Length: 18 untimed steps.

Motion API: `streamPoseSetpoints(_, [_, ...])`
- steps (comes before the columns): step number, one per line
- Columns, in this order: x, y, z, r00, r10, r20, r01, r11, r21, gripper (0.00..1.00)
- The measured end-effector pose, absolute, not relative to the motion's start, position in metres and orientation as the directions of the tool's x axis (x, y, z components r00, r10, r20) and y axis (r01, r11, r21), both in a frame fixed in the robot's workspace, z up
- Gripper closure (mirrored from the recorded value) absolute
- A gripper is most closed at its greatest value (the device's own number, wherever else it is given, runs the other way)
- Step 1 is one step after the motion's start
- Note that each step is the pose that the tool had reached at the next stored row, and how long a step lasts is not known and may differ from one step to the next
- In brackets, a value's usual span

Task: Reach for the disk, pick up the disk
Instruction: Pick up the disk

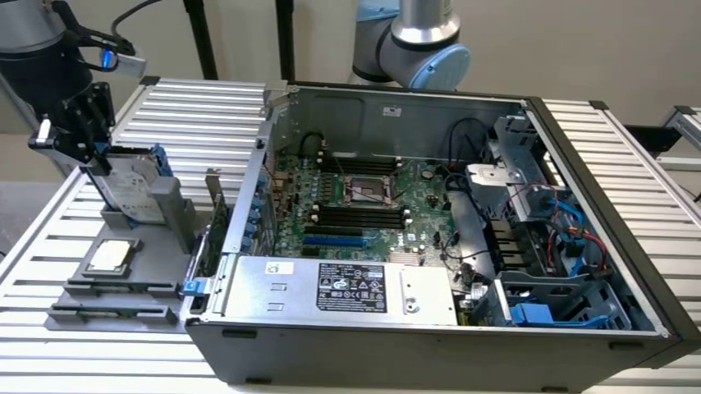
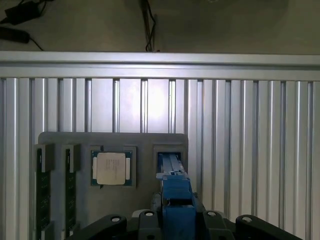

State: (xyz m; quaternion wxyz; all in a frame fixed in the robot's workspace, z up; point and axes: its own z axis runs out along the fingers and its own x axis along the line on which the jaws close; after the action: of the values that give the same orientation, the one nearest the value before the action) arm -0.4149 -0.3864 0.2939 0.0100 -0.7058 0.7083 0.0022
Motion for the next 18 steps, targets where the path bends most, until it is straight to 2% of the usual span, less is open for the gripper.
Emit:
streamPoseSetpoints(8, [-0.415, -0.386, 0.296, -0.003, -1.0, -0.017, -1.0, 0.004, -0.011, 0.67])
streamPoseSetpoints(18, [-0.415, -0.387, 0.339, -0.002, -1.0, -0.017, -1.0, 0.002, -0.011, 0.67])
